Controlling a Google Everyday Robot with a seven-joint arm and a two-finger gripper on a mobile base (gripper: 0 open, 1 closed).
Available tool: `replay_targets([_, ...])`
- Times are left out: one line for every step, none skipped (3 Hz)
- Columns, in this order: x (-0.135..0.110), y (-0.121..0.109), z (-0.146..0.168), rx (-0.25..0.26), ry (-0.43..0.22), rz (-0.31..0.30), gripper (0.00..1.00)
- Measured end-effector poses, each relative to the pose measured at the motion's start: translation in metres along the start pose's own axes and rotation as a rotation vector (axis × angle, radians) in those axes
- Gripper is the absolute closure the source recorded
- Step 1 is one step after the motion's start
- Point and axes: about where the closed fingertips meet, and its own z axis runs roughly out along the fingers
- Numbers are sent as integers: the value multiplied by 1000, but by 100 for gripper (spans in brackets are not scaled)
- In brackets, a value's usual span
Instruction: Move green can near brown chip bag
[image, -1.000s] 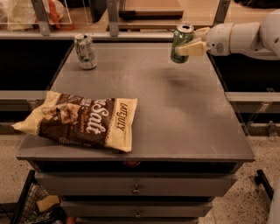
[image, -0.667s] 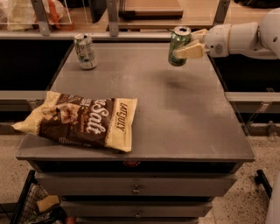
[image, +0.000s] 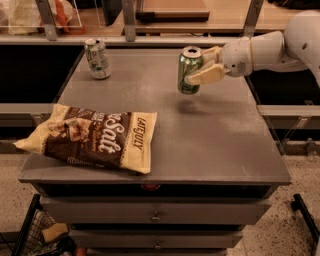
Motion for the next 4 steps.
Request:
replay_targets([-4, 46, 5, -109, -13, 5, 100])
replay_targets([-12, 86, -4, -168, -23, 10, 100])
replay_targets([-18, 120, -12, -213, -24, 18, 100])
replay_targets([-20, 150, -13, -254, -34, 17, 100])
